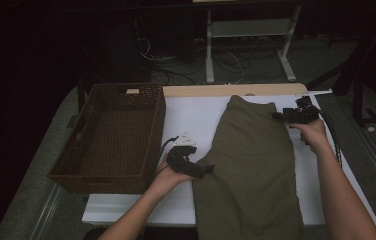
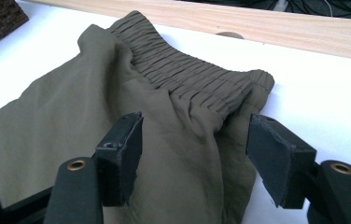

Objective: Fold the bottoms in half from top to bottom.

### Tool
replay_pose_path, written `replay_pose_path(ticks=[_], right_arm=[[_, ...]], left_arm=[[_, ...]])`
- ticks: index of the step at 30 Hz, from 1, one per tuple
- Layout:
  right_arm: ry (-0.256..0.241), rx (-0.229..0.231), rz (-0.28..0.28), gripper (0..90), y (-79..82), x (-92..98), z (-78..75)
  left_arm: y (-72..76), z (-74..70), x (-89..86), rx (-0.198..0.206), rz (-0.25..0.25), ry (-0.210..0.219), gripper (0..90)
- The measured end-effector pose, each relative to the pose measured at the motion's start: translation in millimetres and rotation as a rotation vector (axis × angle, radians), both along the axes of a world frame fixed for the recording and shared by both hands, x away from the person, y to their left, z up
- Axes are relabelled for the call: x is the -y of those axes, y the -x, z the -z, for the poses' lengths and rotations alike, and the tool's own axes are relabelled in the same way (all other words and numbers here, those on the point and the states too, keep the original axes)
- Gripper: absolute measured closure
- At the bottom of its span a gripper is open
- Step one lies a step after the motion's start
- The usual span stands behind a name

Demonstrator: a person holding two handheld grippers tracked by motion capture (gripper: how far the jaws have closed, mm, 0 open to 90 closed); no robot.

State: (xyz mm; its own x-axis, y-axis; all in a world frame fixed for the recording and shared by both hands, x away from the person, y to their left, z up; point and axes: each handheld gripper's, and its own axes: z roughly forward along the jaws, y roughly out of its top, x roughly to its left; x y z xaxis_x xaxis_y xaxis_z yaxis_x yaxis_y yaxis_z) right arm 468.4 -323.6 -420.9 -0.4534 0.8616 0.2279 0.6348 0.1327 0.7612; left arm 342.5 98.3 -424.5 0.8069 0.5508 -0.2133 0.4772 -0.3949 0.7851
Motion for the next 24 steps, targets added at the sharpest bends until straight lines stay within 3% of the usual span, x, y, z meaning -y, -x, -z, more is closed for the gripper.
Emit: replay_pose_path(ticks=[6,24], right_arm=[[0.008,-0.001,-0.004,35.9,0.1,-2.5,0.3],[0.003,-0.013,-0.002,35.9,2.1,-2.2,4.3]], left_arm=[[-10.9,-1.8,5.3,0.006,-0.032,0.0,0.0],[-44.4,-6.1,23.7,0.011,-0.037,0.017,0.0]])
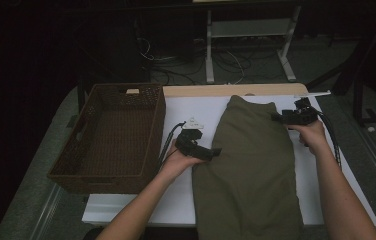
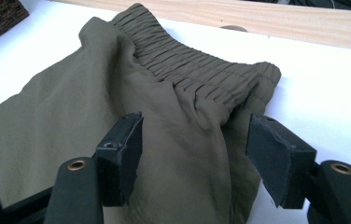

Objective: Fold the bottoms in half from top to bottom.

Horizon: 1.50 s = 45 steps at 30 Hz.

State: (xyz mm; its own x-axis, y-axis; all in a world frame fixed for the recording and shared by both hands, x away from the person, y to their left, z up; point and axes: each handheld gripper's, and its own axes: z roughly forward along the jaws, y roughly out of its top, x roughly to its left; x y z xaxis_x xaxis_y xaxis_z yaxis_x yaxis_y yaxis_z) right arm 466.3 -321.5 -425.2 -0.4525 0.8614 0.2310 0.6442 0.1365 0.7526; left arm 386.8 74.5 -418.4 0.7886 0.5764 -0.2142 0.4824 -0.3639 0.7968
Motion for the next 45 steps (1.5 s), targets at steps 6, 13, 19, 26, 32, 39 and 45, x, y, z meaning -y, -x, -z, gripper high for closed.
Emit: replay_pose_path(ticks=[6,13,19,26,32,39,45], right_arm=[[0.0,0.006,-0.003,35.9,0.3,-0.7,-0.7],[-0.006,0.005,-0.004,35.6,0.2,-0.3,-0.4],[-0.007,0.003,-0.009,35.4,0.5,-0.6,-0.4],[-0.008,-0.003,-0.013,35.0,1.9,-1.8,0.2],[-0.005,-0.006,-0.017,35.0,2.0,-3.6,0.7],[-0.009,-0.005,-0.015,35.1,2.3,-3.2,0.6],[-0.014,-0.009,-0.015,35.4,2.3,-2.5,0.7]], left_arm=[[-5.6,-0.5,2.7,0.0,0.0,0.004,0.0],[-14.4,-1.0,6.2,0.003,-0.001,0.003,0.0],[-22.6,-0.8,10.5,-0.001,0.002,0.005,0.0],[-31.8,-0.8,18.8,0.011,0.014,0.004,1.7],[-39.5,-0.8,26.0,0.022,0.016,-0.005,1.7],[-47.5,0.0,34.5,0.025,0.021,-0.014,2.1],[-55.7,-0.1,40.1,0.026,0.017,-0.003,3.6]])
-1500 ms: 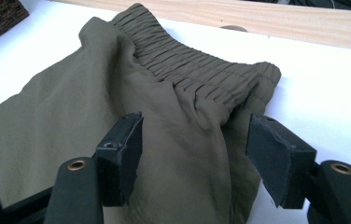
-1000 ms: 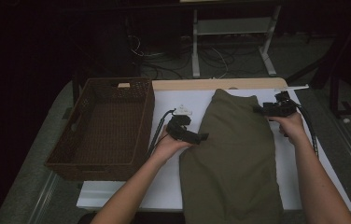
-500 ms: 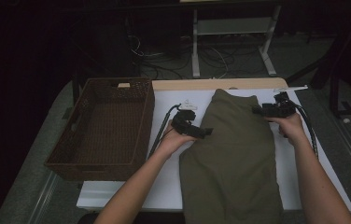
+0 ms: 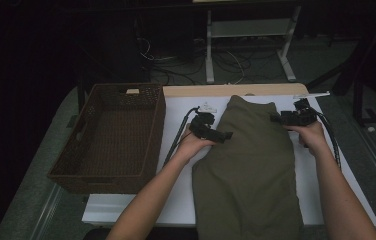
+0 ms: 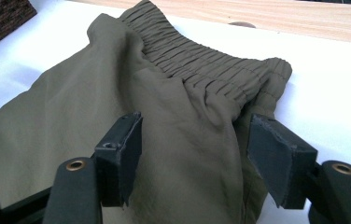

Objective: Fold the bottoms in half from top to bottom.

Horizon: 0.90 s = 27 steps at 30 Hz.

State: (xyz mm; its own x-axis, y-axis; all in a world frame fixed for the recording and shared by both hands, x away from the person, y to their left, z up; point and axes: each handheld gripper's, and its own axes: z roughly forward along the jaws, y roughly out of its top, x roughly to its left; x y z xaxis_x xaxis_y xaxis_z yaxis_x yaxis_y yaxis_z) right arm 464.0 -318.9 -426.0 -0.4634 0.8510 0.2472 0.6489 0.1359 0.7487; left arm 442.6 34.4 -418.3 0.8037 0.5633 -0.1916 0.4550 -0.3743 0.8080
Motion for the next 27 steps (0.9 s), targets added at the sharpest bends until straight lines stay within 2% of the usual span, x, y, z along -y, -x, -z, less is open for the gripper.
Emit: replay_pose_path(ticks=[13,27], right_arm=[[-0.006,0.007,0.006,35.5,-0.3,1.6,-0.6],[0.012,0.008,0.021,36.9,-1.7,0.7,-1.6]], left_arm=[[-19.6,0.4,7.0,0.01,-0.022,-0.01,8.2],[-45.9,3.4,13.9,-0.007,-0.041,-0.053,15.2]])
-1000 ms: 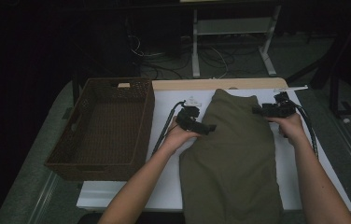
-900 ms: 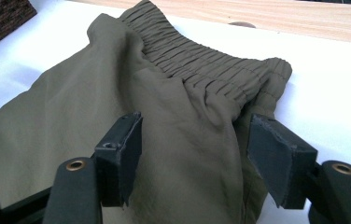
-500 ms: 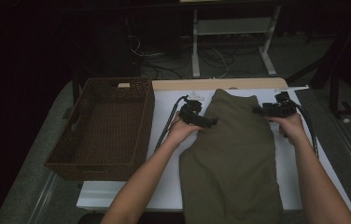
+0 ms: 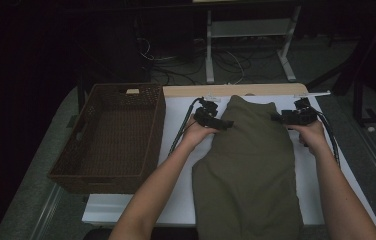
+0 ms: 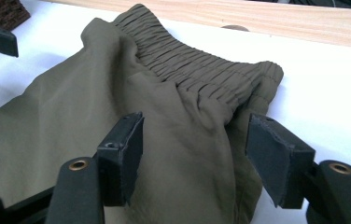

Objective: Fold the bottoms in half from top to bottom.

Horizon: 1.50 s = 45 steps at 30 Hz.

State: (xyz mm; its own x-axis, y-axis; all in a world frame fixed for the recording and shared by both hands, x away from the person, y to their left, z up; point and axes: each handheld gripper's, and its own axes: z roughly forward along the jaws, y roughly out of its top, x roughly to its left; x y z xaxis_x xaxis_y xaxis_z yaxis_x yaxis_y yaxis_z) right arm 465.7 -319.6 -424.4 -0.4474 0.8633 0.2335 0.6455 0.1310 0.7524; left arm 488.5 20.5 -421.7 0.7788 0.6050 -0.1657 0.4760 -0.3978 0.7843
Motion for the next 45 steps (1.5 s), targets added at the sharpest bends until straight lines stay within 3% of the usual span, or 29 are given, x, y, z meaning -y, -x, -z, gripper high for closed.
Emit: replay_pose_path(ticks=[5,15,29,34,41,45], right_arm=[[0.002,0.009,0.013,39.7,-2.5,0.8,-2.9],[0.024,-0.019,0.054,46.8,-9.8,10.2,7.9],[0.059,-0.076,0.053,49.1,-26.2,6.8,22.1],[0.063,-0.103,0.053,49.5,-28.5,7.4,29.9],[0.049,-0.103,0.03,66.2,-29.3,6.1,30.7],[0.048,-0.103,0.013,74.8,-30.4,4.4,31.3]], left_arm=[[-9.1,1.3,1.2,0.007,-0.015,-0.001,17.6],[-25.7,3.3,11.6,0.011,-0.03,-0.02,21.3],[-50.5,9.2,29.3,-0.026,-0.084,-0.034,28.4],[-56.6,14.9,34.3,-0.04,-0.093,-0.081,34.7],[-60.2,23.1,34.5,-0.064,-0.096,-0.098,39.6],[-61.8,26.9,34.9,-0.092,-0.091,-0.084,44.5]])
